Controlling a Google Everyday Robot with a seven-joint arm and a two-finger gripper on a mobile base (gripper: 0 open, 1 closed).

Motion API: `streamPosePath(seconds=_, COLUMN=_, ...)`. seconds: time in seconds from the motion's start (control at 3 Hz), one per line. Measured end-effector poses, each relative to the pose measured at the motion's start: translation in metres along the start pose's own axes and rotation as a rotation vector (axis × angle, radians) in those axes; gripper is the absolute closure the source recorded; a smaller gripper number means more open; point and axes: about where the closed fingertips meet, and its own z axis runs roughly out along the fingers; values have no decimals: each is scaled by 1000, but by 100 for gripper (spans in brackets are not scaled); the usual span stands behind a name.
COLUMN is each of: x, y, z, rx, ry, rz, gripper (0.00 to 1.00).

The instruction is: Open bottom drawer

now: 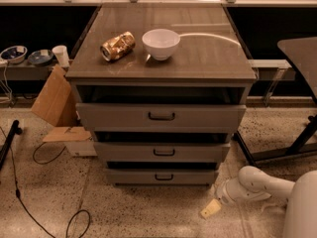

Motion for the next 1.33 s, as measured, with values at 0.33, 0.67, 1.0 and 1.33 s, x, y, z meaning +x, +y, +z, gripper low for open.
streamPosePath(seconds=0.33, x=8, y=-24, z=11, rx=36, ry=-50, rz=62, gripper=0)
streamPosePath(seconds=0.67, x=21, y=-48, z=23, rx=68, ry=-114, rz=137, gripper=0)
streamPosePath(seconds=1.0, x=34, y=-70, z=31, rx=87, ry=-185, rz=179, gripper=0)
streamPosePath(seconds=1.33, x=42, y=-95, z=29, rx=105, ry=-239, rz=168, gripper=0)
